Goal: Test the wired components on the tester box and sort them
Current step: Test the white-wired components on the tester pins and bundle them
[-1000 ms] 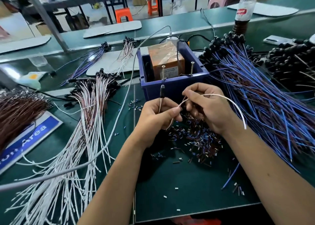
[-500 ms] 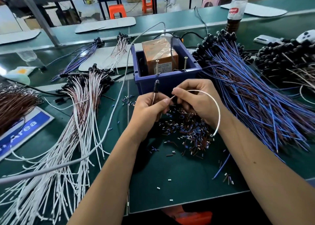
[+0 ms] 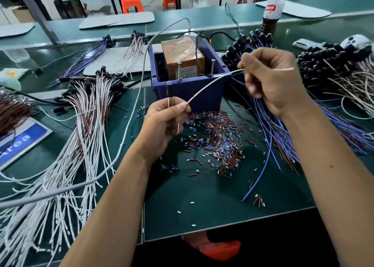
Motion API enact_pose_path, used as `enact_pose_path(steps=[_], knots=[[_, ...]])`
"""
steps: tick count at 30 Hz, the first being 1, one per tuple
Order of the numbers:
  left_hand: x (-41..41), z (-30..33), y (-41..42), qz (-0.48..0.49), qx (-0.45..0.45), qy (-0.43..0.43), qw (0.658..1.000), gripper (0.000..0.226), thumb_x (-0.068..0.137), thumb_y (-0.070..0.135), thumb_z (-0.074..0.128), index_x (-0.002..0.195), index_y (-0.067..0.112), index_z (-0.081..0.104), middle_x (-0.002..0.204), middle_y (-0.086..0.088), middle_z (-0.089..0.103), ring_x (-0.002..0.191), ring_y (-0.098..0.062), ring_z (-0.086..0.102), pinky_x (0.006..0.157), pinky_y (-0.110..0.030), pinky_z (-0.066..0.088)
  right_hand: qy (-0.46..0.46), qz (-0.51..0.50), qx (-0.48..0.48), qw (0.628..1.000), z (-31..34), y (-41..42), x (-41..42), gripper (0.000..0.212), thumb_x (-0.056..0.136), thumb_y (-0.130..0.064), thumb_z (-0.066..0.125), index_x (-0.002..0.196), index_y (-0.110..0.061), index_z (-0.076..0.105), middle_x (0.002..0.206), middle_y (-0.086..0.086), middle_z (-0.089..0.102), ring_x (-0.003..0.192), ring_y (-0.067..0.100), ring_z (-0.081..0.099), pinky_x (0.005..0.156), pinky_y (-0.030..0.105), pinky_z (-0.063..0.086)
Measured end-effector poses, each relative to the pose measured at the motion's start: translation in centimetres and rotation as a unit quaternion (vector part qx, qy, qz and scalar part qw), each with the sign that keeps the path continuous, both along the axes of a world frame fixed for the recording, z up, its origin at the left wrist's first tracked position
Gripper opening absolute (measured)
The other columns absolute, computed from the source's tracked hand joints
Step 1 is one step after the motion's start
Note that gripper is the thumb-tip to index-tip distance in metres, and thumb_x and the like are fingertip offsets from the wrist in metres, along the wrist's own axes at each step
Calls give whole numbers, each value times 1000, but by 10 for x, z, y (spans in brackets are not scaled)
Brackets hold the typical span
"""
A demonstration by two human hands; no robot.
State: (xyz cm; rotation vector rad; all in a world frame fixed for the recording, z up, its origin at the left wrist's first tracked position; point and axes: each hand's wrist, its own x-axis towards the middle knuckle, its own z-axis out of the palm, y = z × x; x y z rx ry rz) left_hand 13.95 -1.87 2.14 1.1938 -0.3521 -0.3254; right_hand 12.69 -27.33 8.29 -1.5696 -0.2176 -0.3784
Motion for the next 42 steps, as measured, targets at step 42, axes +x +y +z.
enact_pose_path(steps=[42], knots=[[-14,1,-21,336,169,-350,858,27,107,20,55,98,5,76,98,-6,57,91,-7,55,81,-18,42,-40,11,11,999,-52,70,-18,51,114,-27,36,98,-4,79,53,17,45,40,19,32,40,23,25]])
